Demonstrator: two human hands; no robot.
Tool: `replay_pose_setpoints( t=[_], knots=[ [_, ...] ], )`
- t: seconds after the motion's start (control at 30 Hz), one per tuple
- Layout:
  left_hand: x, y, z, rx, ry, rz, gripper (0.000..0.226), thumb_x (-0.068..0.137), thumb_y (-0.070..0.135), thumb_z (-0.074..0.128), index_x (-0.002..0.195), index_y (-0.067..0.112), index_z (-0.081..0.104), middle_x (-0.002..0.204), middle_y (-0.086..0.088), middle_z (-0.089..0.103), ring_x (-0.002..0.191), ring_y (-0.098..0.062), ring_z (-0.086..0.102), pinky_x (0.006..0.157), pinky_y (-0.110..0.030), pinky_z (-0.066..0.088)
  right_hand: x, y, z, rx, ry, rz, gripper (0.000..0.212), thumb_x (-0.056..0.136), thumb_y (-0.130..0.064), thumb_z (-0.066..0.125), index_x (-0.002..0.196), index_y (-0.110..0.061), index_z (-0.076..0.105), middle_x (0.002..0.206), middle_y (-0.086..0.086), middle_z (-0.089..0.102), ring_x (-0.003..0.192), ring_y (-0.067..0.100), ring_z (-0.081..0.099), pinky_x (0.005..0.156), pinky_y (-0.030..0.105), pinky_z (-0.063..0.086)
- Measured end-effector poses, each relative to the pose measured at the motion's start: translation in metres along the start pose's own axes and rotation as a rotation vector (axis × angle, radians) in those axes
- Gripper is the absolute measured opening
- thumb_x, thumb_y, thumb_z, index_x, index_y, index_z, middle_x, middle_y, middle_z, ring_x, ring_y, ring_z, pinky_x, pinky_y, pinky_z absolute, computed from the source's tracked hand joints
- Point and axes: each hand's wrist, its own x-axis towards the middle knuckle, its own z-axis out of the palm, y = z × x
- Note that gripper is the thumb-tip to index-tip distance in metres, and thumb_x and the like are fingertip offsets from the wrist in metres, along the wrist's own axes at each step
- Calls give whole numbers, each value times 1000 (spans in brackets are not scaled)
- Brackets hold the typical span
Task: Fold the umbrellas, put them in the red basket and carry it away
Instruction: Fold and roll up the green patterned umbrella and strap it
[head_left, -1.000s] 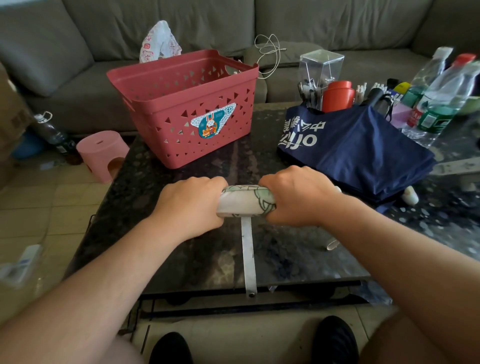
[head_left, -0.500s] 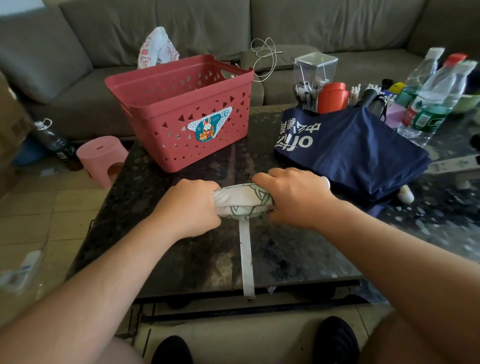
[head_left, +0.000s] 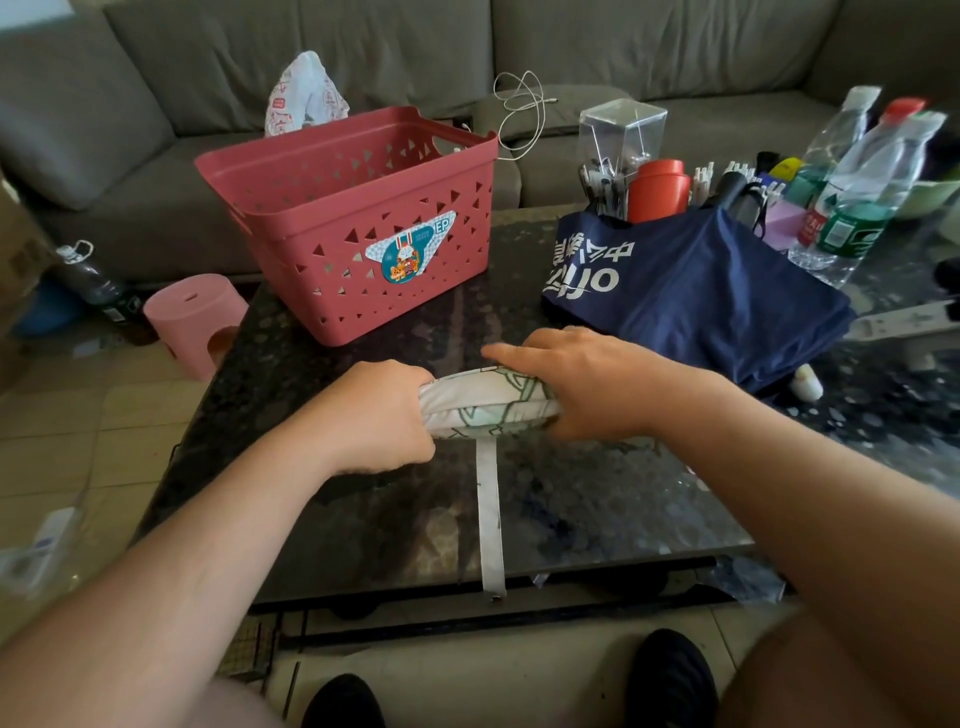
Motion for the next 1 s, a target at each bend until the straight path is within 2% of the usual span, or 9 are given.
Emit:
replay_pose_setpoints(
  t=[0.07,0.1,0.2,0.3,0.4,0.5,0.6,0.8,1.0],
  knots=[
    [2,0,0,67,45,9,16,80,21,73,88,28,61,84,8,67,77,-14,64,58,-27,47,-5,-1,-5,-53,-11,38,127,69,-68,78,162,-43,-5,157,-9,32,140,26,34,114,53,38],
    [3,1,1,101,82,18,17,82,24,74,90,28,60,85,9,66,78,-14,64,58,-28,47,-8,-5,-7,-53,50,30,128,68,-78,72,163,-42,-6,160,-10,29,144,25,30,117,55,34],
    [5,5,4,157,176,43,24,87,29,77,100,28,57,89,10,60,83,-16,62,65,-29,53,-6,-22,-10,-46,326,-17,109,75,-89,47,164,-36,13,155,-11,42,141,24,39,115,53,37],
    [3,10,9,189,240,87,29,89,33,79,110,28,60,89,9,62,80,-17,62,66,-31,56,5,-32,3,-86,408,-1,100,77,-91,36,158,-32,32,138,-7,58,123,27,58,102,50,48],
    [1,12,11,187,262,91,26,86,29,78,104,29,59,88,9,62,75,-15,60,60,-28,46,8,-20,24,-139,383,12,80,77,-82,53,139,-32,49,107,-5,66,94,31,67,77,45,56],
    [-1,11,9,141,210,84,25,84,26,76,104,28,61,90,8,63,80,-16,62,66,-31,54,7,-9,30,-165,408,11,59,76,-57,72,127,-33,54,90,-5,62,78,32,64,61,41,55],
    [0,12,6,80,137,68,25,83,25,75,104,26,62,92,8,64,84,-16,64,72,-35,60,7,-8,32,-210,487,30,53,73,-47,78,120,-31,59,84,-6,60,72,30,61,58,36,49],
    [-1,7,1,-67,52,23,18,75,23,74,90,27,65,85,8,69,78,-15,66,65,-32,57,10,-3,41,-272,683,28,36,77,-36,79,108,-24,64,81,-3,57,63,29,55,56,37,46],
    [2,-8,1,-154,-116,18,23,68,27,82,87,31,69,74,10,73,68,-11,69,56,-28,50,10,-20,39,-268,494,8,38,72,-47,80,99,-29,61,74,-4,56,56,31,59,48,30,38]
  ],
)
